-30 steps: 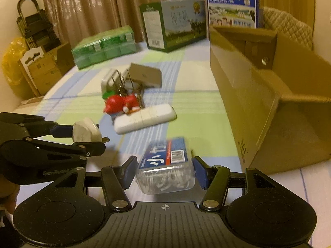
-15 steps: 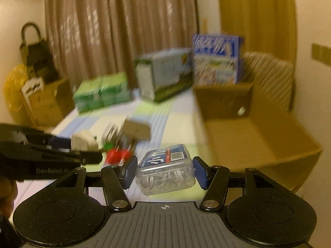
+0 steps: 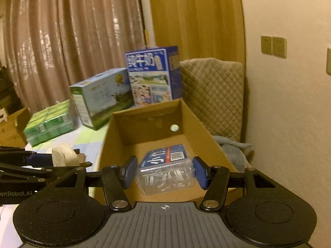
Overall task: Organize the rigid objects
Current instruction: 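Carry both items into the cardboard box and open both grippers to release them, then withdraw both tools from the cardboard box back over the remaining items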
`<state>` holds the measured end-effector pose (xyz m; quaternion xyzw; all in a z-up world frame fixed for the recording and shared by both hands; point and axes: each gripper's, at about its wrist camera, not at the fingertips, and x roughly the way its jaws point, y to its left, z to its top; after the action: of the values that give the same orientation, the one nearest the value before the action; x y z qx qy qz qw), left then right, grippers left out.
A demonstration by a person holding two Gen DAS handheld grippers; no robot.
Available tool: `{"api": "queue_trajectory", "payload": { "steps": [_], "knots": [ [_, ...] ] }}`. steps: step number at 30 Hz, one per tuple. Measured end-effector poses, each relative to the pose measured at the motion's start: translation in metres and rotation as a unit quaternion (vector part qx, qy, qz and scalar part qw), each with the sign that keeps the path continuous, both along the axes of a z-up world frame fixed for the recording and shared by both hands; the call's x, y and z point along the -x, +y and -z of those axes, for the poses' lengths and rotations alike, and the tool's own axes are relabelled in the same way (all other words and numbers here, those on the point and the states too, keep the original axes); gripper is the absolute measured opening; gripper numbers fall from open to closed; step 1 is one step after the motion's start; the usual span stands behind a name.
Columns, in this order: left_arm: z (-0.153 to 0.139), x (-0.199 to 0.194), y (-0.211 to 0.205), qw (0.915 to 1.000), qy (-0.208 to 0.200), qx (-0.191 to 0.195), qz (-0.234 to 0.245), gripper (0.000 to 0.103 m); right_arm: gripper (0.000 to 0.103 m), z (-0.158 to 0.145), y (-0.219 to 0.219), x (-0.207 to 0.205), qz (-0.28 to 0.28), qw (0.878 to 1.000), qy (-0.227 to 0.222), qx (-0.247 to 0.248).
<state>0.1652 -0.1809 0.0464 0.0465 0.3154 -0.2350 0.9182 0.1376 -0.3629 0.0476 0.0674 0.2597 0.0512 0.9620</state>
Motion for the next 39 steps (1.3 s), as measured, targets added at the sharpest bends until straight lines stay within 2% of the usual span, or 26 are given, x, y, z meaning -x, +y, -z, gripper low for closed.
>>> {"api": "queue_trajectory", "payload": {
  "steps": [9, 10, 11, 12, 18, 25, 34, 36, 38, 39],
  "knots": [
    [0.020, -0.017, -0.027, 0.9996, 0.022, -0.010, 0.013, 0.045, 0.055, 0.019, -0.022, -0.009, 0.006, 1.000, 0.014, -0.015],
    [0.021, -0.019, -0.027, 0.9996, 0.023, -0.009, 0.014, 0.048, 0.055, 0.021, -0.023, -0.010, 0.006, 1.000, 0.015, -0.017],
    [0.021, -0.019, -0.027, 0.9996, 0.022, -0.010, 0.013, 0.056, 0.055, 0.022, -0.023, -0.011, 0.005, 1.000, 0.017, -0.018],
    [0.021, -0.018, -0.026, 0.9997, 0.018, -0.011, 0.011, 0.058, 0.055, 0.023, -0.023, -0.011, 0.005, 1.000, 0.017, -0.018],
    [0.013, -0.009, -0.002, 0.9997, -0.003, -0.012, -0.022, 0.058, 0.055, 0.026, -0.026, -0.012, 0.008, 1.000, 0.020, -0.022],
    [0.010, 0.004, 0.030, 0.9985, 0.003, 0.001, -0.055, 0.058, 0.055, 0.030, -0.025, -0.016, 0.011, 0.999, 0.028, -0.020],
    [0.013, 0.013, 0.046, 0.9975, 0.006, 0.007, -0.070, 0.058, 0.055, 0.036, -0.019, -0.024, 0.003, 0.999, 0.031, -0.026],
    [0.014, 0.014, 0.049, 0.9972, 0.008, 0.008, -0.074, 0.059, 0.057, 0.035, -0.021, -0.024, 0.002, 0.999, 0.026, -0.036],
    [0.014, 0.017, 0.052, 0.9967, 0.008, 0.008, -0.080, 0.060, 0.067, 0.032, -0.021, -0.024, 0.009, 0.999, 0.025, -0.036],
    [0.015, 0.018, 0.054, 0.9966, 0.009, 0.009, -0.082, 0.060, 0.068, 0.030, -0.022, -0.022, 0.011, 0.999, 0.021, -0.039]
  ]
}}
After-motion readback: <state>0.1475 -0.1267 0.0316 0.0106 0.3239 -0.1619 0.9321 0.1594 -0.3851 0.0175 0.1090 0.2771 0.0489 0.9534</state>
